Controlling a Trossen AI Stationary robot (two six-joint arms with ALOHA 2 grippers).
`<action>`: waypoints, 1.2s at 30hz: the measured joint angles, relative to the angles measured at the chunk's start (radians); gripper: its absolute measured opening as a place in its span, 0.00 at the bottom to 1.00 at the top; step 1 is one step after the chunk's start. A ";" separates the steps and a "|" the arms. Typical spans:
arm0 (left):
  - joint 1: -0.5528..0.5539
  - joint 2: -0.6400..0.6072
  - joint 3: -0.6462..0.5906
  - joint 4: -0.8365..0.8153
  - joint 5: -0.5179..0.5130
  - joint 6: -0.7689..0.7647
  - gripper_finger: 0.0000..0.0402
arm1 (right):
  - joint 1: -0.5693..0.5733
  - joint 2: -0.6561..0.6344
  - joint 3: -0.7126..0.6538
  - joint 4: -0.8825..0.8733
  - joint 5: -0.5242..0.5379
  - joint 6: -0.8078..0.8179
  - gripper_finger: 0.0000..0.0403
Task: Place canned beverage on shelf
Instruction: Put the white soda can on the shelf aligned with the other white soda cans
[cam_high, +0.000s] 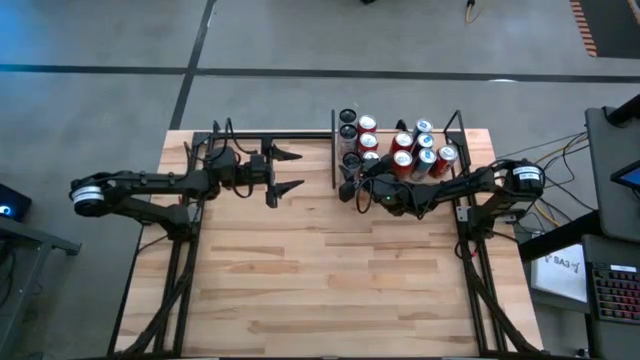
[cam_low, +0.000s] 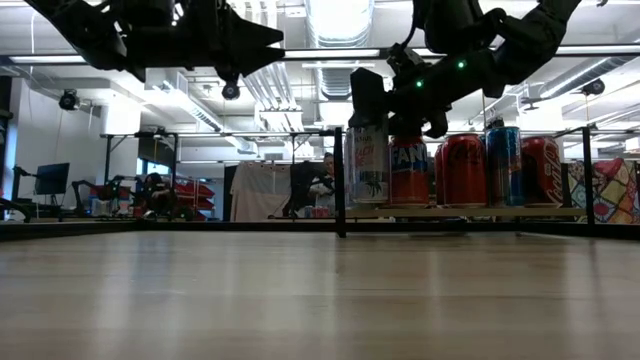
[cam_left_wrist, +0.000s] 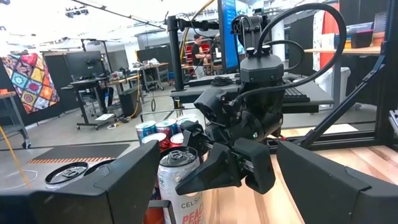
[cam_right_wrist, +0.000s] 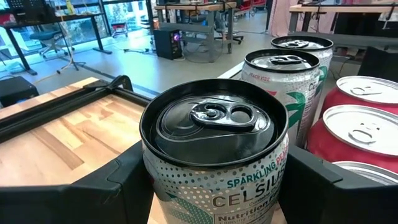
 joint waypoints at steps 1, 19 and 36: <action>0.000 0.002 0.000 0.001 0.000 0.000 0.77 | 0.000 0.000 0.000 0.001 0.000 0.000 0.62; 0.000 0.012 0.000 0.006 0.000 0.000 0.77 | 0.000 0.000 0.001 0.011 0.000 -0.004 0.62; 0.000 0.012 0.000 0.010 0.000 0.000 0.77 | 0.000 0.000 0.001 0.018 0.000 -0.008 0.62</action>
